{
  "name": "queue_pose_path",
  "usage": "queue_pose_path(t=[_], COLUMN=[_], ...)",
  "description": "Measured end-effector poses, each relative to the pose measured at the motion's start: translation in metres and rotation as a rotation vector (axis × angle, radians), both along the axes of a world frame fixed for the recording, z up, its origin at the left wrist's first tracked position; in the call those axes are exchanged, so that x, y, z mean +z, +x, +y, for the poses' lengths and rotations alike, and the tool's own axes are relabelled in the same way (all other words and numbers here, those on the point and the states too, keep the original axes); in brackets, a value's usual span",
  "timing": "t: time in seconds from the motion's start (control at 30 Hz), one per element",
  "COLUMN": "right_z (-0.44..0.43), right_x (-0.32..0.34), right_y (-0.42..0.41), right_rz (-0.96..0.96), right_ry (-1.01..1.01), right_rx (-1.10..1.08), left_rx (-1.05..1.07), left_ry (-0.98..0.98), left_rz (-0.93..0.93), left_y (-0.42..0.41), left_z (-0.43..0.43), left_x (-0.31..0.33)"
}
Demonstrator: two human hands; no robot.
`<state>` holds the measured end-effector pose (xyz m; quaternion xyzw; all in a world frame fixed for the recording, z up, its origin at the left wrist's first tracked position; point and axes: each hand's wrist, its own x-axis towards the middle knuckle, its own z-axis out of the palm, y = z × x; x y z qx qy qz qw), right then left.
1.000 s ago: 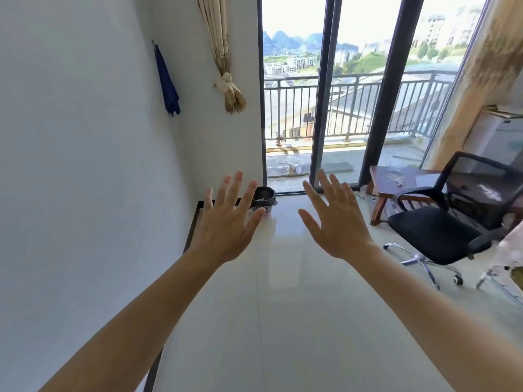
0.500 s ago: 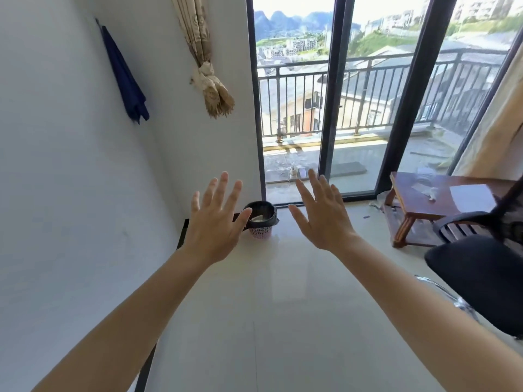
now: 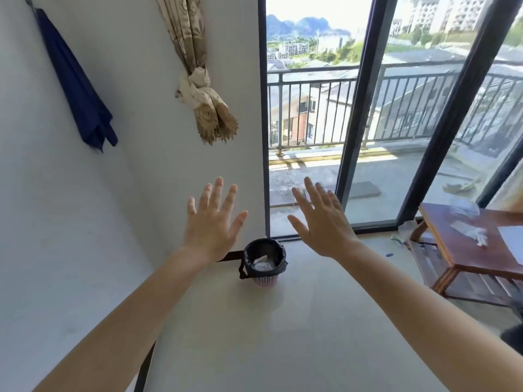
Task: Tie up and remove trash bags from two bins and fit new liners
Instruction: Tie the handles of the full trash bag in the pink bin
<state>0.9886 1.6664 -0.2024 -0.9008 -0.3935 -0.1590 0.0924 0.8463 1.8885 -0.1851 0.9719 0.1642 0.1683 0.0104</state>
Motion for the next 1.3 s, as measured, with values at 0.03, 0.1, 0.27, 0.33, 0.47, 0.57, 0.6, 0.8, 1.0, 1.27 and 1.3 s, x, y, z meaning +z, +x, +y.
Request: queue_pose_path(t=[0.03, 0.1, 0.27, 0.33, 0.47, 0.57, 0.6, 0.8, 1.0, 1.27, 1.3], right_z=[0.012, 0.031, 0.07, 0.085, 0.119, 0.149, 0.158, 0.21, 0.249, 0.273, 0.275], right_x=[0.003, 0.004, -0.018, -0.036, -0.07, -0.09, -0.097, -0.138, -0.209, -0.397, -0.426], right_y=[0.021, 0.061, 0.16, 0.2, 0.286, 0.357, 0.378, 0.468, 0.502, 0.507, 0.508], right_rz=[0.005, 0.031, 0.1, 0.139, 0.19, 0.251, 0.268, 0.355, 0.437, 0.535, 0.559], right_ry=[0.005, 0.034, 0.041, 0.034, -0.015, -0.05, -0.062, -0.146, -0.198, -0.323, -0.334], right_rx=[-0.013, -0.046, -0.13, -0.146, -0.099, -0.059, -0.05, -0.03, -0.098, -0.187, -0.201], left_rx=[-0.009, -0.028, -0.082, -0.093, -0.079, -0.031, -0.013, 0.024, 0.008, 0.051, 0.056], left_ry=[-0.001, -0.017, -0.032, -0.031, -0.028, -0.044, -0.063, -0.108, -0.283, -0.424, -0.437], left_rz=[0.011, 0.032, 0.062, 0.091, 0.155, 0.204, 0.216, 0.265, 0.338, 0.463, 0.464], left_y=[0.026, 0.075, 0.186, 0.226, 0.305, 0.365, 0.383, 0.467, 0.512, 0.538, 0.538], left_z=[0.016, 0.041, 0.081, 0.093, 0.119, 0.14, 0.147, 0.194, 0.24, 0.27, 0.271], left_x=[0.004, 0.007, -0.012, -0.029, -0.064, -0.084, -0.089, -0.121, -0.197, -0.398, -0.427])
